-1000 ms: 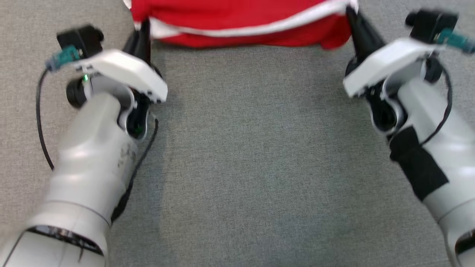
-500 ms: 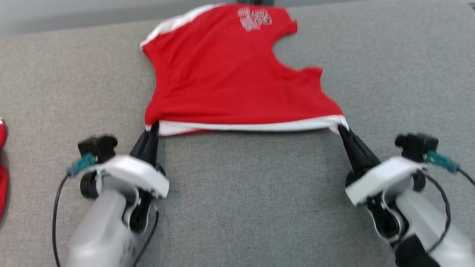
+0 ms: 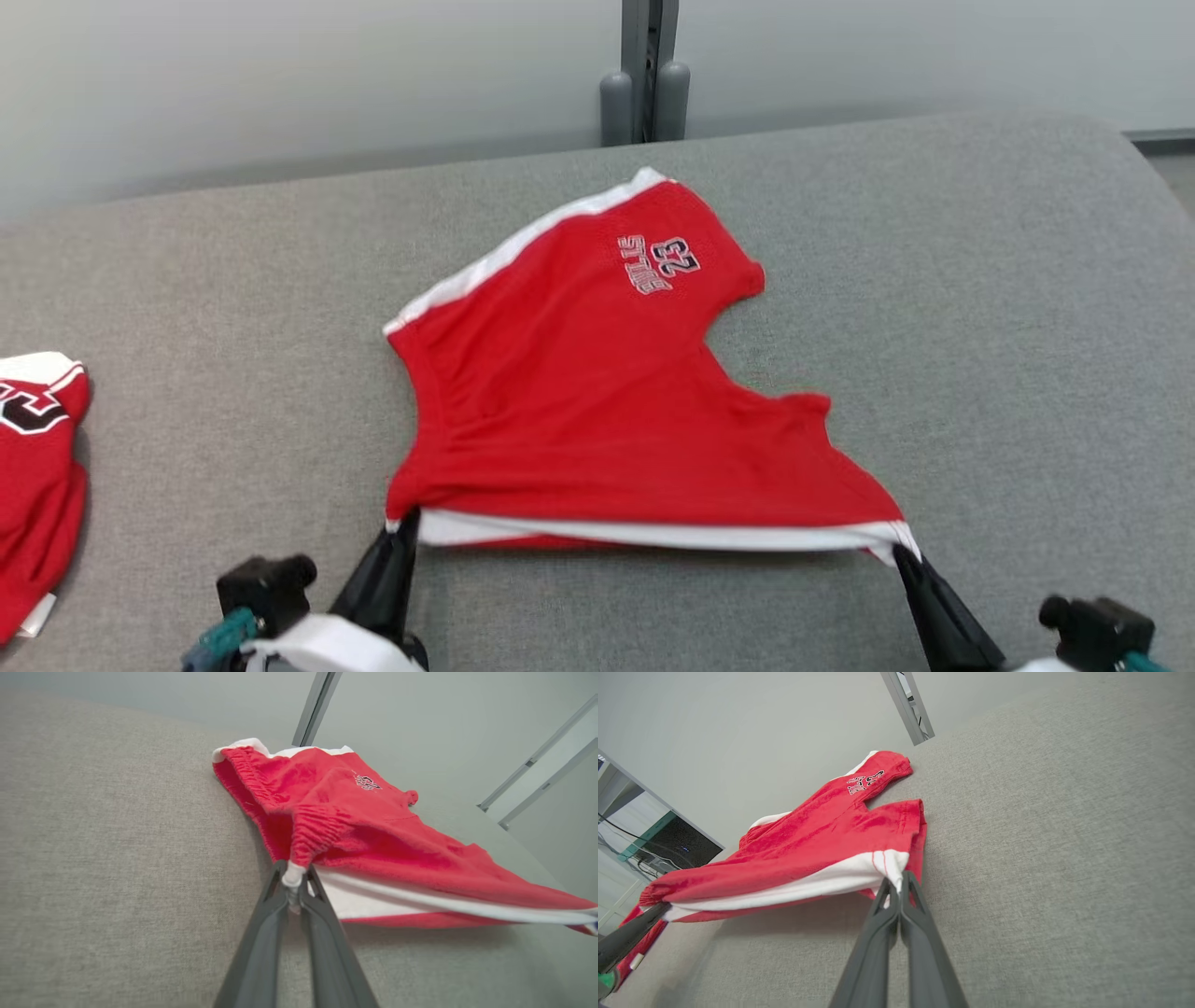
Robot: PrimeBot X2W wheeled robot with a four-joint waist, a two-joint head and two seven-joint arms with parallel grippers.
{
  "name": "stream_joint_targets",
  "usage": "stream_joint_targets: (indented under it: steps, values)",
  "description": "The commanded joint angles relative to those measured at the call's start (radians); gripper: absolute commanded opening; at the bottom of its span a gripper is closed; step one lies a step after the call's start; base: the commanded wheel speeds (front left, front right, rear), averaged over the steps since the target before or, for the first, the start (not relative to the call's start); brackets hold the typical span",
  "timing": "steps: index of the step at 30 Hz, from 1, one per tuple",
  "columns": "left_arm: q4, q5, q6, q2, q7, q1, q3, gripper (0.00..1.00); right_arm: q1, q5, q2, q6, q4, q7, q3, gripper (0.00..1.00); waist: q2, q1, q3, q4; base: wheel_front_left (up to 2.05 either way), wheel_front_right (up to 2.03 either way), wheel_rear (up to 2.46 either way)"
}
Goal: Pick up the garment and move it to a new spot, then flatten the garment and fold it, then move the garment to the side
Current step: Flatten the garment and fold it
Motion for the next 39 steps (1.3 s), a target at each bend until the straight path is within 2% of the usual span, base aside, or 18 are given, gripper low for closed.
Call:
stream_joint_targets:
  steps: [1, 7, 11, 15, 21, 27, 33, 39]
  values:
    - [-0.057, 0.012, 0.029, 0.021, 0.025, 0.04, -0.002, 0.0, 0.037, -0.019, 0.002, 0.0, -0.03, 0.012, -0.027, 0.0, 0.0, 0.0, -0.016, 0.004, 0.0, 0.0, 0.0]
    - [-0.374, 0.021, 0.164, 0.069, 0.147, 0.233, -0.011, 0.0, 0.21, -0.122, 0.041, 0.0, -0.218, 0.119, -0.155, 0.0, 0.0, 0.0, -0.033, 0.02, 0.0, 0.0, 0.0]
    - [-0.47, 0.025, 0.197, 0.082, 0.185, 0.267, -0.015, 0.0, 0.236, -0.155, 0.066, 0.0, -0.284, 0.169, -0.208, 0.0, 0.0, 0.0, -0.025, 0.037, 0.0, 0.0, 0.0]
    - [-0.506, 0.011, 0.207, 0.072, 0.194, 0.241, -0.011, 0.0, 0.208, -0.173, 0.071, 0.0, -0.318, 0.203, -0.235, 0.0, 0.0, 0.0, -0.007, 0.051, 0.0, 0.0, 0.0]
    - [-0.503, -0.014, 0.172, 0.057, 0.202, 0.159, -0.003, 0.0, 0.09, -0.179, 0.022, 0.0, -0.353, 0.225, -0.246, 0.0, 0.0, 0.0, 0.067, 0.076, 0.0, 0.0, 0.0]
    - [-0.469, -0.026, 0.126, 0.036, 0.215, 0.005, -0.013, 0.0, -0.101, -0.166, -0.06, 0.0, -0.32, 0.21, -0.227, 0.0, 0.0, 0.0, 0.185, 0.13, 0.0, 0.0, 0.0]
    - [-0.402, -0.054, 0.085, -0.001, 0.211, -0.134, -0.006, 0.0, -0.328, -0.137, -0.142, 0.0, -0.235, 0.184, -0.161, 0.0, 0.0, 0.0, 0.29, 0.171, 0.0, 0.0, 0.0]
    - [-0.328, -0.07, 0.057, -0.031, 0.222, -0.244, -0.012, 0.0, -0.563, -0.09, -0.207, 0.0, -0.083, 0.153, -0.05, 0.0, 0.0, 0.0, 0.352, 0.2, 0.0, 0.0, 0.0]
